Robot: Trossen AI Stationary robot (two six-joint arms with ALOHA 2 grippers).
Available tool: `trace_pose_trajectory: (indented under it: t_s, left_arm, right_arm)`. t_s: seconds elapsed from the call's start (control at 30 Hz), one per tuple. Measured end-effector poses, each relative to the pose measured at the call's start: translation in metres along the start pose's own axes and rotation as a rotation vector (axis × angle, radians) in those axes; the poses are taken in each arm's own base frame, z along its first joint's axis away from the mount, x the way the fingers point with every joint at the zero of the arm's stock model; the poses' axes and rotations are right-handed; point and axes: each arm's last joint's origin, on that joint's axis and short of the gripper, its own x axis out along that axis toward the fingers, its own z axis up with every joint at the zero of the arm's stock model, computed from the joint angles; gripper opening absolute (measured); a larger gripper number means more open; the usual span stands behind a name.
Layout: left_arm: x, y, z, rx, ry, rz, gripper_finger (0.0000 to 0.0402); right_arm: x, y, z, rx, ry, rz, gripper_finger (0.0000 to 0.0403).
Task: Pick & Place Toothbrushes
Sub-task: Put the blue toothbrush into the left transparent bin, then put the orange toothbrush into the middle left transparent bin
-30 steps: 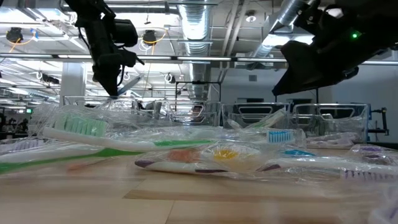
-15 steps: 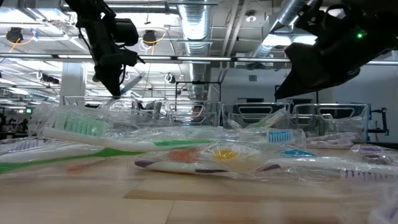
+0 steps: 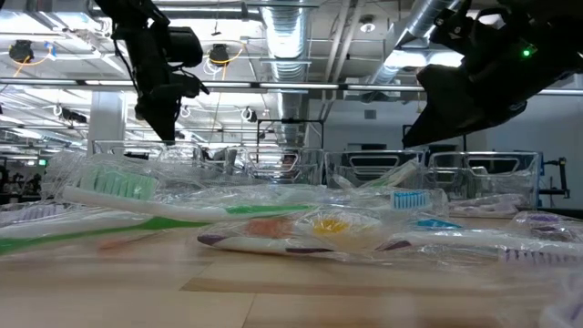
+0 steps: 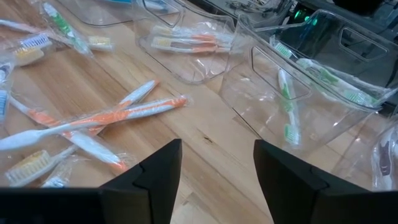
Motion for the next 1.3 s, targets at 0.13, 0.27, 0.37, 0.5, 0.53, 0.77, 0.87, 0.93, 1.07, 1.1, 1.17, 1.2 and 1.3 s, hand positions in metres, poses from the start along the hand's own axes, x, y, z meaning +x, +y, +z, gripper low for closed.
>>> trace_pose_trajectory:
  t_s: [0.13, 0.27, 0.37, 0.5, 0.53, 0.77, 0.87, 0.93, 1.07, 1.1, 1.17, 1.2, 1.3]
  left_arm:
    - [0.0000, 0.0000, 0.0000, -0.032, 0.000, -0.003, 0.0075]
    - [0.0000, 0.0000, 0.0000, -0.053, 0.000, -0.003, 0.0075]
    - [0.0000, 0.0000, -0.0001, -0.053, 0.000, -0.003, 0.0075]
    - [0.0000, 0.0001, -0.0001, -0.052, 0.001, 0.003, 0.0075]
    - [0.0000, 0.0004, -0.0002, -0.053, 0.003, 0.014, 0.0075]
    - [-0.0001, 0.0018, -0.0002, -0.052, 0.006, 0.062, 0.0075]
    - [-0.0001, 0.0018, -0.0001, -0.052, 0.005, 0.062, 0.0074]
    - [-0.0001, 0.0018, 0.0000, -0.052, 0.003, 0.062, 0.0074]
    - [-0.0001, 0.0019, 0.0002, -0.053, 0.002, 0.063, 0.0073]
    - [-0.0001, 0.0019, 0.0002, -0.053, 0.002, 0.063, 0.0072]
    - [-0.0001, 0.0018, 0.0001, -0.052, 0.002, 0.064, 0.0072]
    - [-0.0001, 0.0018, 0.0001, -0.052, 0.002, 0.065, 0.0072]
    - [-0.0001, 0.0018, 0.0002, -0.052, 0.002, 0.066, 0.0071]
  right_arm:
    - [0.0000, 0.0000, 0.0000, -0.007, 0.000, 0.000, 0.0192]
    - [0.0000, 0.0003, -0.0002, -0.024, 0.008, 0.004, 0.0193]
    - [-0.0016, 0.0009, -0.0017, -0.027, 0.035, 0.018, 0.0194]
    - [-0.0044, 0.0017, -0.0032, -0.033, 0.047, 0.033, 0.0193]
    - [-0.0054, 0.0019, -0.0037, -0.036, 0.047, 0.036, 0.0192]
    - [-0.0070, 0.0021, -0.0044, -0.063, 0.045, 0.042, 0.0195]
    - [-0.0070, 0.0022, -0.0044, -0.063, 0.045, 0.042, 0.0197]
    - [-0.0070, 0.0022, -0.0044, -0.064, 0.044, 0.042, 0.0197]
    - [-0.0071, 0.0024, -0.0043, -0.060, 0.044, 0.044, 0.0194]
    - [-0.0071, 0.0025, -0.0043, -0.060, 0.044, 0.044, 0.0194]
    - [-0.0071, 0.0025, -0.0043, -0.060, 0.044, 0.044, 0.0194]
    - [-0.0070, 0.0025, -0.0043, -0.062, 0.044, 0.043, 0.0194]
    - [-0.0067, 0.0024, -0.0041, -0.061, 0.043, 0.042, 0.0196]
